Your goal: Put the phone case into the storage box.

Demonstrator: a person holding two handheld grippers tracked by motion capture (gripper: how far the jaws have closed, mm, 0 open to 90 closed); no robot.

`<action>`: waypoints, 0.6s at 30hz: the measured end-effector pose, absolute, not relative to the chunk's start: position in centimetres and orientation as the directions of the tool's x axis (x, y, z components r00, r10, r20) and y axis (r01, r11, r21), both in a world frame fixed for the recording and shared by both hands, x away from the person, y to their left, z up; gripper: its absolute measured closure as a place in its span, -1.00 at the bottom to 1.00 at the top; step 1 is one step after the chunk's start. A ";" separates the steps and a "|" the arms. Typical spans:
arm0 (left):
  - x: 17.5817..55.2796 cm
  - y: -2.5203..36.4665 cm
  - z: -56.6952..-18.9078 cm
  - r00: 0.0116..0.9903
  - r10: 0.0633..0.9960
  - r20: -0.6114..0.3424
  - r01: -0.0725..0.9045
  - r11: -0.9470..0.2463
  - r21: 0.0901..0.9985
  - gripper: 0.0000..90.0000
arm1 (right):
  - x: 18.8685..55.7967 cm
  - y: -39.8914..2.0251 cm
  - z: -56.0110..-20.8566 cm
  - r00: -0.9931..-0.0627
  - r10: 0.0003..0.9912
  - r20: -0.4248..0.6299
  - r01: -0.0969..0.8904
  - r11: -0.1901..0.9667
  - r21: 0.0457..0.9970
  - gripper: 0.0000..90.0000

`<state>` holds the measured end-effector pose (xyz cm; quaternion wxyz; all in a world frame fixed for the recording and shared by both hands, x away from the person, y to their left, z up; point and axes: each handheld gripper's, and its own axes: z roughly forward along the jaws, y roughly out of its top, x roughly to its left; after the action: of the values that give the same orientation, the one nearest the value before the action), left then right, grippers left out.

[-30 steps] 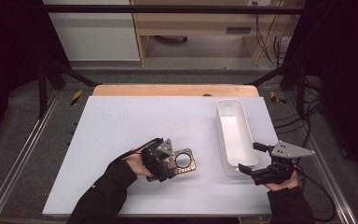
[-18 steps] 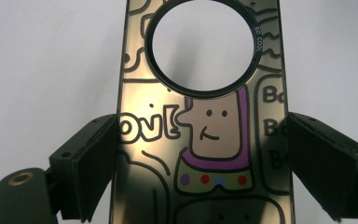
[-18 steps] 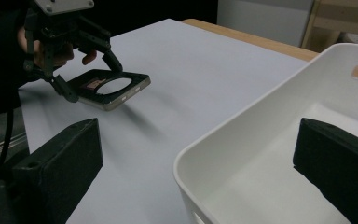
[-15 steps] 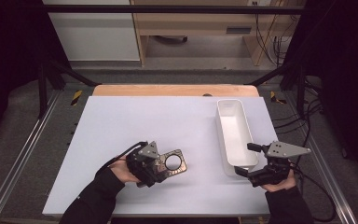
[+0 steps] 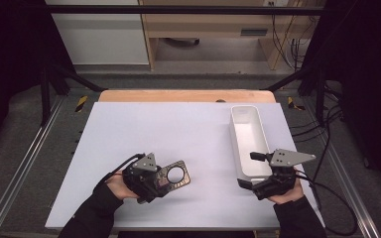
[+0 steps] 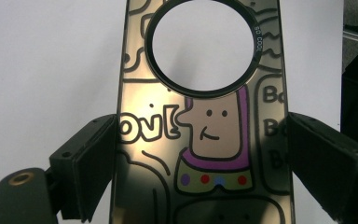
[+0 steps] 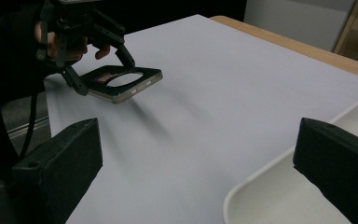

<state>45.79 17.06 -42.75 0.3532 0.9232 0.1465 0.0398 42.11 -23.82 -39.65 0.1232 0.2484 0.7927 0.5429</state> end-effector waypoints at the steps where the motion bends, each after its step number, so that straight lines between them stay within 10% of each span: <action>1: 45.7 17.1 -42.7 0.955 0.296 -0.031 0.242 -0.711 0.661 -0.74 | 42.2 -23.6 -39.7 -0.850 0.521 0.073 0.259 0.293 0.920 -0.96; 18: 45.2 16.6 -41.4 0.965 0.259 -0.027 0.208 -0.702 0.681 -0.74 | 43.1 -19.3 -39.8 -0.900 0.432 0.053 0.232 0.373 0.899 -0.97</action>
<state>45.18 16.58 -41.39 0.3643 0.9219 0.1267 0.0356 43.14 -19.29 -39.79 0.0956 0.2016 0.8229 0.5225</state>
